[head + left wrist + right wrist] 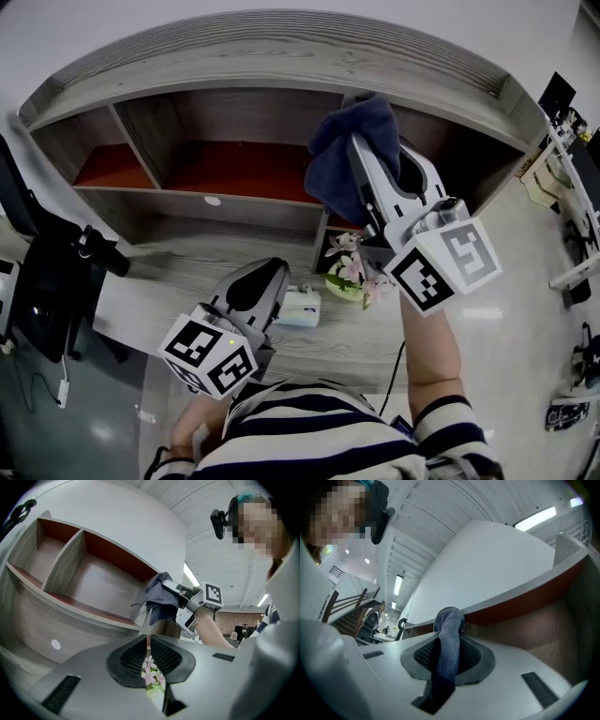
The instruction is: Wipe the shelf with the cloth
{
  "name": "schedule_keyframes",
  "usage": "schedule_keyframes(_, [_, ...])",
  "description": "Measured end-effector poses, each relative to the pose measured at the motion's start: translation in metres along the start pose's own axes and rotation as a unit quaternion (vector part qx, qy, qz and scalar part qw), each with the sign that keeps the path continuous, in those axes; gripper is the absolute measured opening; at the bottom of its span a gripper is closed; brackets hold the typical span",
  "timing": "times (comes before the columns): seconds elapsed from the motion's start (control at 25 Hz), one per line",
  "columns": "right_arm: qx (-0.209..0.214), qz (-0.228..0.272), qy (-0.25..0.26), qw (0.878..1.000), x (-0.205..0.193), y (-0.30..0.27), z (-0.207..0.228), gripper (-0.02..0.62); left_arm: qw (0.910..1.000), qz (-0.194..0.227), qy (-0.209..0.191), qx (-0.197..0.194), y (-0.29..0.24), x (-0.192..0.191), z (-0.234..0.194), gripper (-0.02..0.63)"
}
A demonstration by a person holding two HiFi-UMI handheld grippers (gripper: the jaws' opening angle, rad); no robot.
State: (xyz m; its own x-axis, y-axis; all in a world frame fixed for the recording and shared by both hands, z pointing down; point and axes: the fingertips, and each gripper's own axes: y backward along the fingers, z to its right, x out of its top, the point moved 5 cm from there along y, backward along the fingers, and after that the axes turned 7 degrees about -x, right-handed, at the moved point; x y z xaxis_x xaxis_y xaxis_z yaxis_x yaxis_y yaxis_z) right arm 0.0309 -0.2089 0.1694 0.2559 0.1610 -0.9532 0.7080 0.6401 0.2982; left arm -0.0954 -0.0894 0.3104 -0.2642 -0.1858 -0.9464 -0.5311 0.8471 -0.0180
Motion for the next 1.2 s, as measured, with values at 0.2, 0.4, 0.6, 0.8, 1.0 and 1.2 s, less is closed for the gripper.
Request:
schedule_keyframes(0.2, [-0.009,-0.026,-0.005,1.000,-0.023,0.007,0.002,0.081,1.0000,-0.004,0.009,0.000,-0.002,-0.004,-0.002,0.038])
schedule_keyframes(0.4, [-0.023,-0.054,-0.005,0.998,-0.054,0.017,0.003,0.080,0.9999,-0.007,0.015,0.003,-0.002,-0.008,-0.004,0.038])
schedule_keyframes(0.6, [-0.038,-0.085,-0.017,0.995,-0.079,0.026,0.003,0.080,0.9998,-0.009,0.018,0.004,-0.004,-0.011,-0.006,0.038])
schedule_keyframes(0.8, [-0.044,-0.102,-0.010,0.994,-0.103,0.033,0.003,0.081,0.9997,-0.012,0.022,0.004,-0.005,-0.016,-0.007,0.038])
schedule_keyframes(1.0, [-0.060,-0.129,0.010,0.990,-0.126,0.041,0.002,0.081,0.9995,-0.015,0.027,0.010,-0.006,-0.018,-0.009,0.038])
schedule_keyframes(1.2, [-0.060,-0.154,0.032,0.986,-0.146,0.045,-0.002,0.081,0.9994,-0.017,0.027,0.012,-0.005,-0.020,-0.011,0.038])
